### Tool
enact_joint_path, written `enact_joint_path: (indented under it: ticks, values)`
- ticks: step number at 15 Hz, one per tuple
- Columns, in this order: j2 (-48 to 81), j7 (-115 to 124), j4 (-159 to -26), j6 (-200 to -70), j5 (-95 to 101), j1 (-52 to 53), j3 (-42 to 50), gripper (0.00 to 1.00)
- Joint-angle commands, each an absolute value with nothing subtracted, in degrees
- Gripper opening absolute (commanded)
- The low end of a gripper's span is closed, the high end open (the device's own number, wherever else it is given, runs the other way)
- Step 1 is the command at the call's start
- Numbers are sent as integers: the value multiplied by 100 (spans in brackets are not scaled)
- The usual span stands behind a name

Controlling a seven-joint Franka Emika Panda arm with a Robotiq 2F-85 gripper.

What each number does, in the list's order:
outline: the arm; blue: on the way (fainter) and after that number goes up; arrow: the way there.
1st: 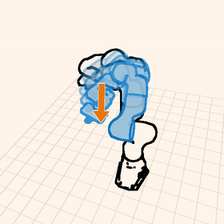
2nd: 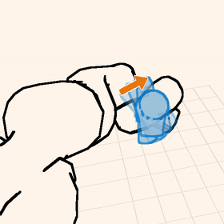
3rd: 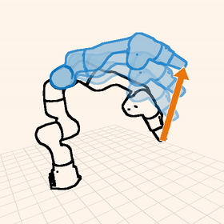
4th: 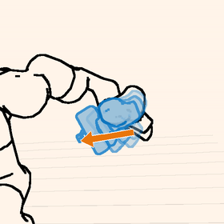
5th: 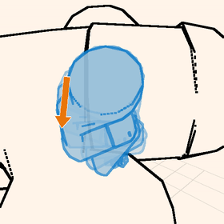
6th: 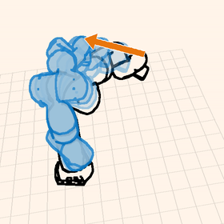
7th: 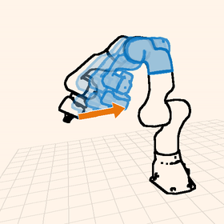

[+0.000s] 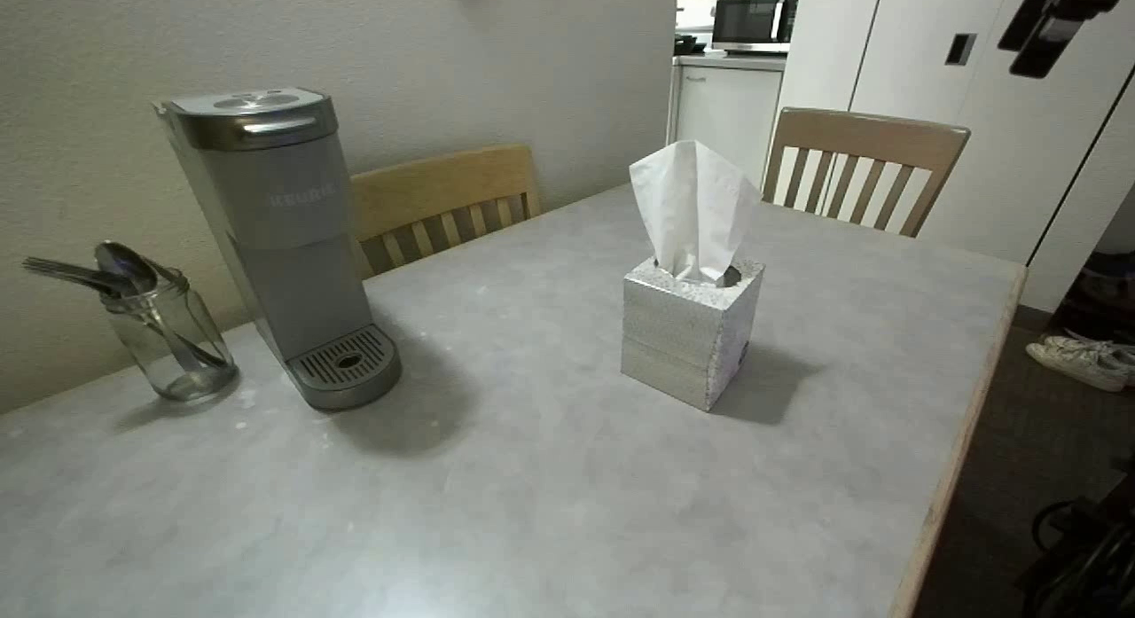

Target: Remove some tissue from the box

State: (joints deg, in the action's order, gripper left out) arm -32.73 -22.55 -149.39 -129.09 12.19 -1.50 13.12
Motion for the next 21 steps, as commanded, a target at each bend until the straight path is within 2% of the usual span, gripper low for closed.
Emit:
enact_joint_path:
  ticks: [1,5,14,21]
  values:
    - [-3236,-2334,-14905,-12902,1140,-237,1233,100]
    - [-3200,-2326,-14934,-13033,1112,-228,1260,100]
    - [-2072,-2374,-14667,-14734,394,349,1100,100]
    - [-1066,-4064,-13921,-15131,-1455,1201,1526,100]
